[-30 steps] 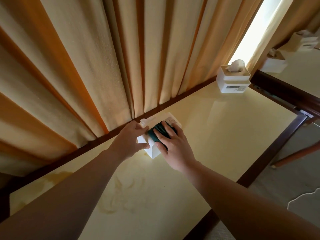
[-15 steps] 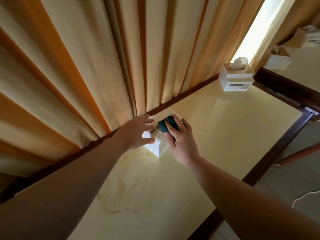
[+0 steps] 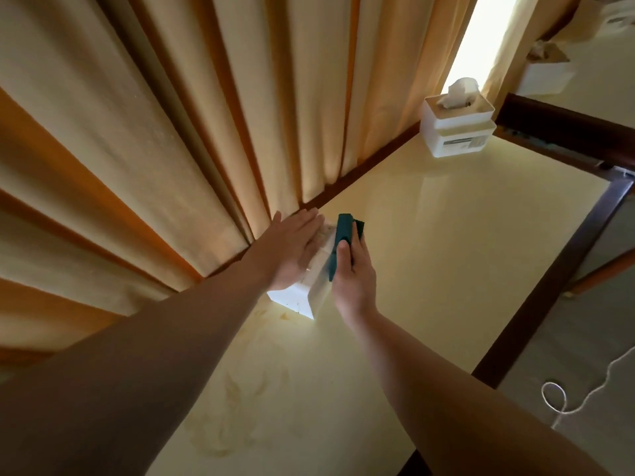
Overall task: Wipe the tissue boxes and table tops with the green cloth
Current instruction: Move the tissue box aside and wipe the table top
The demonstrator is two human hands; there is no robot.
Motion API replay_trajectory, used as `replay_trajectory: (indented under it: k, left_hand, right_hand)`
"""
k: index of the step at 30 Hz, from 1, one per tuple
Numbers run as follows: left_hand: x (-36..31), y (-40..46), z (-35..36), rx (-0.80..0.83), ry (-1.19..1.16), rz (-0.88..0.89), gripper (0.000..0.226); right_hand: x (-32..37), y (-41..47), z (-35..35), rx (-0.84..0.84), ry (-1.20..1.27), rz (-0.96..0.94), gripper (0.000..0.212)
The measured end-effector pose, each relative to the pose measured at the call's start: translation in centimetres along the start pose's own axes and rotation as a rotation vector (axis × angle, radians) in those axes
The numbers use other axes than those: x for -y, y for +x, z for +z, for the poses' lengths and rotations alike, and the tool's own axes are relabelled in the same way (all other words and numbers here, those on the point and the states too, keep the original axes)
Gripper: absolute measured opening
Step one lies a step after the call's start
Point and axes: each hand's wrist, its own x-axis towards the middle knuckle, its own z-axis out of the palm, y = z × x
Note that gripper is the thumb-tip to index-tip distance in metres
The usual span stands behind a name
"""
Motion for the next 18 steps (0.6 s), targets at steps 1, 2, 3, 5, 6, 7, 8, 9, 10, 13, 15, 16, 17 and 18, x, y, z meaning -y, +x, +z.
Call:
replay_trajectory:
  k: [1,2,3,5,6,7,8,9,10,13,15,16,17,18]
  left_hand:
    - [0.1,0.0,0.5,-0.042,-0.005,-0.005,0.059]
    - [0.3,0.0,0.9,-0.076,0.000,-0.003,0.061]
    - [0.4,0.1,1.1,-0.095,0.010,0.001,0.062]
    - [0.7,0.3,1.5,-0.100,0.027,0.014,0.063]
    - [0.7,0.4,1.6,-0.100,0.026,0.017,0.063]
    - [0.7,0.5,1.7,-0.104,0.019,0.022,0.063]
    - [0.8,0.5,1.8,-0.108,0.005,0.025,0.063]
    - [0.8,0.5,1.8,-0.111,-0.015,0.024,0.064]
    - [0.8,0.5,1.8,-0.108,-0.030,0.020,0.065]
    - [0.8,0.7,1.7,-0.085,-0.008,0.012,0.071]
    - [0.7,0.8,1.7,-0.082,-0.018,0.008,0.072]
    - [0.7,0.8,1.8,-0.083,-0.034,0.000,0.071]
    - [0.6,0.7,1.9,-0.085,-0.054,-0.009,0.069]
    - [0.6,0.7,1.9,-0.087,-0.073,-0.018,0.067]
  right_hand:
    - [-0.3,-0.2,0.4,0.004,0.070,0.080,0.052]
    - [-0.8,-0.5,0.8,0.011,0.134,0.157,0.054]
    - [-1.3,-1.0,1.2,0.020,0.179,0.211,0.056]
    - [-2.4,-2.7,2.2,0.049,0.224,0.273,0.057]
    - [-2.9,-3.9,2.7,0.059,0.251,0.298,0.053]
    - [-3.4,-4.9,3.2,0.066,0.278,0.324,0.051]
    - [-3.7,-5.9,3.6,0.068,0.309,0.340,0.051]
    - [-3.9,-6.5,4.0,0.059,0.343,0.350,0.052]
    - [-4.0,-6.7,4.3,0.049,0.387,0.349,0.054]
    - [-3.0,-5.8,4.2,0.023,0.523,0.308,0.054]
    - [-2.1,-4.5,4.1,0.004,0.564,0.278,0.050]
    - [-1.9,-3.6,4.0,-0.006,0.567,0.264,0.051]
    - [-1.8,-2.8,4.0,-0.018,0.563,0.257,0.052]
    - [-1.8,-1.9,3.9,-0.028,0.552,0.257,0.053]
